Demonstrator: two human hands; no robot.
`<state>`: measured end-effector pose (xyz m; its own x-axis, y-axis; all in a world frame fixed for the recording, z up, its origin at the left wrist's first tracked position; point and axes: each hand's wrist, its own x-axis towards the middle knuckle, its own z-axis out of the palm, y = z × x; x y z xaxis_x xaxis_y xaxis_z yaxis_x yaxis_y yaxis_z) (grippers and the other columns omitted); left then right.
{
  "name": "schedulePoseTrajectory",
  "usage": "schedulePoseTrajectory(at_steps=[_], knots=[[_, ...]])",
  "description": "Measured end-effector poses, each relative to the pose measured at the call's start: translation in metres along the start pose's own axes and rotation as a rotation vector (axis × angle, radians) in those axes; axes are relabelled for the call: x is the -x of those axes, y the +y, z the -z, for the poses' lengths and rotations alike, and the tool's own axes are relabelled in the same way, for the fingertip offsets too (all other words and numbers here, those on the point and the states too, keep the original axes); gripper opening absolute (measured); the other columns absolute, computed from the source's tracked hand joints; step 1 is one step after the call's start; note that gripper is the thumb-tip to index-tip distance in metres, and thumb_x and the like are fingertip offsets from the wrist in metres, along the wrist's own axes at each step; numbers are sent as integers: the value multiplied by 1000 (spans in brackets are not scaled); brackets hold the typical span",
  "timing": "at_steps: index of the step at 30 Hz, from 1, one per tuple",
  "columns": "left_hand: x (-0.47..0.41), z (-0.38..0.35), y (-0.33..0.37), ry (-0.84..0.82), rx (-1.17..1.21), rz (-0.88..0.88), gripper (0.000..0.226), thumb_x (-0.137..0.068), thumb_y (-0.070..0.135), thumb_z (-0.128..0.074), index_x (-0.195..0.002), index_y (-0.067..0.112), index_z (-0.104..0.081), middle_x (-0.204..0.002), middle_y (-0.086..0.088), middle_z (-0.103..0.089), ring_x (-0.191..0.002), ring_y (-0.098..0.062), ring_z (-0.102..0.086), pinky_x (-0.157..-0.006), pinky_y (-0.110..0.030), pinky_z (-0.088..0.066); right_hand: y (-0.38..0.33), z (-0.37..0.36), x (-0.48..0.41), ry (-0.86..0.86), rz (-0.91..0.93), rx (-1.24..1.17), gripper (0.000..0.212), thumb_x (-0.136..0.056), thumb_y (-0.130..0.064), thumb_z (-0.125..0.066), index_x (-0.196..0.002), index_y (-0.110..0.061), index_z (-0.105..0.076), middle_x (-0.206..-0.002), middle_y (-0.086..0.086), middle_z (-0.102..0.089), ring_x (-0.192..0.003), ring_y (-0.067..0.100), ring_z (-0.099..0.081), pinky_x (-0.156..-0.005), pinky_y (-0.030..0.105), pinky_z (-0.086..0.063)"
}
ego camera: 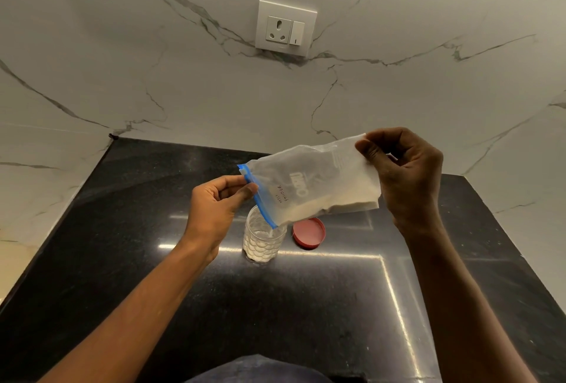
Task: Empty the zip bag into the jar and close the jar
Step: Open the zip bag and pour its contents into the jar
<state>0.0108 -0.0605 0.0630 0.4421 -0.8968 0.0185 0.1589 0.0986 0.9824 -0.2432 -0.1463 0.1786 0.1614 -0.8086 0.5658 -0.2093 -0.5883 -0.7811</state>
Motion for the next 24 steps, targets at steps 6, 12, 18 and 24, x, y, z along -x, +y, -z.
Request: schedulePoseTrajectory(at_steps=[6,12,18,24], knots=[[1,0,0,4,5,9,21,-89,10,-79,-104,24,-77,-96,14,-83,-94,-5,-79,-73,-13,-60,1,5,1,-63,-3,-45,29,-91,-6,-79,-106,-30,-76,-99,-18,-80,-94,7,-77,-82,19,-60],[0,1,-1,22,5,32,21,-89,9,-79,-103,25,-78,-96,13,-83,-94,-6,-79,-73,-13,-60,-2,0,-2,-45,47,-39,25,-90,-6,-80,-107,-24,-76,-96,-21,-79,-93,6,-77,-84,20,-60],[0,3,-1,20,-12,55,21,-89,10,-80,-103,24,-78,-96,13,-83,-95,-5,-79,-72,-12,-60,2,-5,-5,-123,59,67,22,-91,-9,-79,-111,-17,-75,-95,-19,-77,-93,6,-76,-85,24,-62],[1,4,0,-3,-44,88,20,-87,11,-81,-104,21,-78,-96,10,-84,-95,-8,-79,-72,-12,-59,3,-4,-8,-127,71,64,21,-91,-9,-80,-111,-17,-76,-94,-22,-77,-92,7,-77,-83,22,-62]])
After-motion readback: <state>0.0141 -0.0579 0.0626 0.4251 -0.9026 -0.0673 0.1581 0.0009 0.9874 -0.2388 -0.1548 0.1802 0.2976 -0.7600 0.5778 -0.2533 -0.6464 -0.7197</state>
